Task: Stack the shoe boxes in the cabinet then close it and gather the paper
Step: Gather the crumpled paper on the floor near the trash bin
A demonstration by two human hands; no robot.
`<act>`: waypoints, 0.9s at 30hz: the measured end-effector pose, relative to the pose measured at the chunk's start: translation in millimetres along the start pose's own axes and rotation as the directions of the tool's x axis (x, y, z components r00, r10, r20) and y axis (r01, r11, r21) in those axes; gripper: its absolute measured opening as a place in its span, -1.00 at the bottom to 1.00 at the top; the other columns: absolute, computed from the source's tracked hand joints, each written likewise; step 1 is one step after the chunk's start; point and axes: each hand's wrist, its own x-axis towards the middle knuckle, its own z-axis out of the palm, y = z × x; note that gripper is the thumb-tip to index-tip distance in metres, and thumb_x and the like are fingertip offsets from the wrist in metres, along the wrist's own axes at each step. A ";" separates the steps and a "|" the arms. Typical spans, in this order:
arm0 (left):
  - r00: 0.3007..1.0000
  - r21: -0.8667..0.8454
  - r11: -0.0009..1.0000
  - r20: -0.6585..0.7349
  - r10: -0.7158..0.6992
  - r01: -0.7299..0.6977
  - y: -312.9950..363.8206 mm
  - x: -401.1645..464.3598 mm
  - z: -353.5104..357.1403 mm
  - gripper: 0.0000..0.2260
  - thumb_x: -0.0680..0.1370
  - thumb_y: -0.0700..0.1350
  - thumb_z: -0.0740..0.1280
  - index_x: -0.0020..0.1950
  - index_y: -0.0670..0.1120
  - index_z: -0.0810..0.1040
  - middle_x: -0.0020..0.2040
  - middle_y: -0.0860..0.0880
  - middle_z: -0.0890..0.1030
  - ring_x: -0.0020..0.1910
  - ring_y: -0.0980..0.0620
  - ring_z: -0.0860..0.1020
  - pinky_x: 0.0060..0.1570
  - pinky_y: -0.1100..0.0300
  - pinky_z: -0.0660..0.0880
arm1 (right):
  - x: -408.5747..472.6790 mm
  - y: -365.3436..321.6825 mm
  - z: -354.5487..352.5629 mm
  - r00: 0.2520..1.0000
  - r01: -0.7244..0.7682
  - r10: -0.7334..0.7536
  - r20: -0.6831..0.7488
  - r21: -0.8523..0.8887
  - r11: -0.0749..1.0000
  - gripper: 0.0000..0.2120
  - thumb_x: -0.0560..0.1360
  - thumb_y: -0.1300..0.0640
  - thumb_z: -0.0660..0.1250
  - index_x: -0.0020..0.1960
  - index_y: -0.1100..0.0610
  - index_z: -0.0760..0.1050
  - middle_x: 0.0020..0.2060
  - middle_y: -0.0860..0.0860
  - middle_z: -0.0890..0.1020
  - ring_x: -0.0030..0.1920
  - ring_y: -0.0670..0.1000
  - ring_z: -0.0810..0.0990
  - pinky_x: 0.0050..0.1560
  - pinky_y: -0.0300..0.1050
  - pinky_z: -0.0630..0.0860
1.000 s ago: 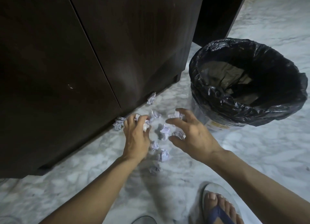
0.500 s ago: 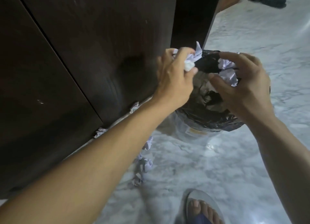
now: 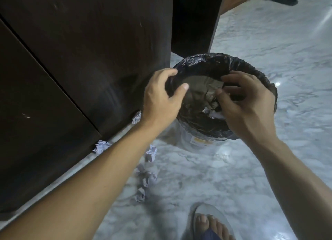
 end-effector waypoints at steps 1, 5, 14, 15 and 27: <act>1.000 0.012 1.000 -0.023 -0.021 0.021 -9.4 -6.6 -7.2 -0.68 0.47 -0.06 0.42 0.20 -0.11 0.58 0.15 0.03 0.58 0.12 0.20 0.49 0.14 0.45 0.35 | -7.4 -7.0 5.1 0.998 0.061 -0.061 -0.002 0.037 0.997 -0.80 0.46 0.20 0.40 0.09 0.14 0.63 0.16 0.00 0.59 -0.07 -0.11 0.65 -0.11 -0.27 0.59; 0.978 0.096 0.974 0.001 -0.207 0.206 -61.3 -51.8 -31.3 -0.67 0.50 -0.07 0.43 0.24 -0.11 0.54 0.19 -0.02 0.55 0.19 0.05 0.51 0.20 0.25 0.41 | -42.9 -25.8 32.5 0.965 0.236 -0.246 0.095 0.105 0.966 -0.82 0.46 0.25 0.41 0.05 0.23 0.62 0.10 0.05 0.61 -0.04 -0.07 0.63 -0.06 -0.25 0.59; 0.916 0.574 0.750 -0.001 -0.402 0.330 -157.1 -137.0 -68.7 -0.19 0.31 0.41 0.23 0.39 -0.09 0.38 0.53 -0.17 0.10 0.43 -0.24 0.15 0.37 -0.23 0.16 | -99.6 9.1 100.4 0.772 0.184 -0.111 0.625 -0.053 0.981 -0.59 0.45 0.01 0.42 0.26 0.09 0.53 0.25 -0.02 0.54 0.14 0.06 0.59 0.04 0.01 0.57; 0.914 0.595 0.739 0.019 -0.406 0.316 -163.4 -140.9 -70.9 -0.20 0.30 0.40 0.22 0.37 -0.10 0.40 0.51 -0.19 0.12 0.42 -0.25 0.17 0.37 -0.22 0.16 | -103.6 14.8 106.6 0.722 0.170 -0.057 0.690 -0.096 0.981 -0.53 0.44 -0.02 0.44 0.31 0.08 0.49 0.29 -0.03 0.51 0.19 0.06 0.56 0.11 -0.01 0.54; 0.785 0.550 0.793 0.356 -0.507 0.262 -174.4 -199.5 -79.1 0.26 0.03 0.64 0.21 0.57 0.05 -0.06 0.57 -0.02 -0.24 0.55 -0.10 -0.17 0.48 -0.08 -0.07 | -109.6 53.4 147.6 0.419 0.344 0.197 0.886 -0.356 0.869 -0.21 0.45 -0.14 0.40 0.56 -0.10 0.08 0.58 0.05 -0.03 0.55 0.12 0.07 0.44 0.04 0.28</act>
